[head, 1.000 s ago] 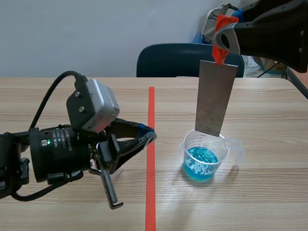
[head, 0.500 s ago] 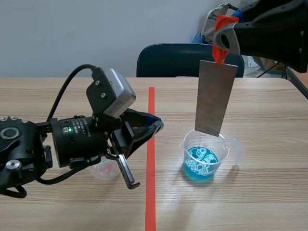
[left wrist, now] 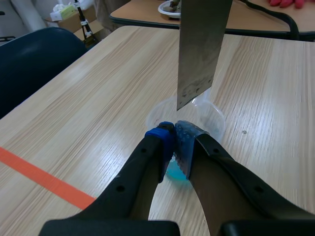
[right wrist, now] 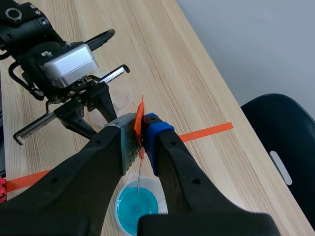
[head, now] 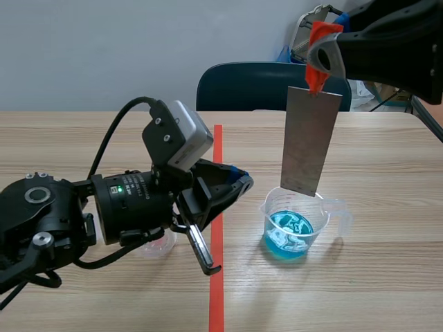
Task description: Do the redox reaction experiment
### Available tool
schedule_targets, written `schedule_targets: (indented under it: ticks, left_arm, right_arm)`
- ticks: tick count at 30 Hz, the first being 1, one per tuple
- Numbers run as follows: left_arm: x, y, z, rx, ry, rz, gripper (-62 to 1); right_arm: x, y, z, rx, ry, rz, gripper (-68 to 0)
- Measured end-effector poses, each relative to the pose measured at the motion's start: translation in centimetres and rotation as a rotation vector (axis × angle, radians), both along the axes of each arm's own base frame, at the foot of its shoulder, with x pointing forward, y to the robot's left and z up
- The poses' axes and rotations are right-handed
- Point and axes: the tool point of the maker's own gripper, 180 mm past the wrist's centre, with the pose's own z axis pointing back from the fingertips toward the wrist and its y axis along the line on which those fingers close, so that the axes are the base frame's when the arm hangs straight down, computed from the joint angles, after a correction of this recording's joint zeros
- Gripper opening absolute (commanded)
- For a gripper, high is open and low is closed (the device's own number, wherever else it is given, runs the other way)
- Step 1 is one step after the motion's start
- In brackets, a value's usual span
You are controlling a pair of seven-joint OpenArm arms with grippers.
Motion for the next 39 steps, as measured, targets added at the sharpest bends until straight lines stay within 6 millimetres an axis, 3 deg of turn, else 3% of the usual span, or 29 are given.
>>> schedule_targets:
  ticks: [8, 39]
  left_arm:
    - [-1.2, -1.8, -0.1, -0.012, 0.007, -0.041, -59.4]
    - [-1.2, -1.9, -0.1, -0.012, 0.008, -0.041, -59.4]
  right_arm:
    - [0.0, 0.0, 0.0, 0.000, 0.000, 0.000, -66.9]
    - [0.0, 0.0, 0.0, 0.000, 0.000, 0.000, -66.9]
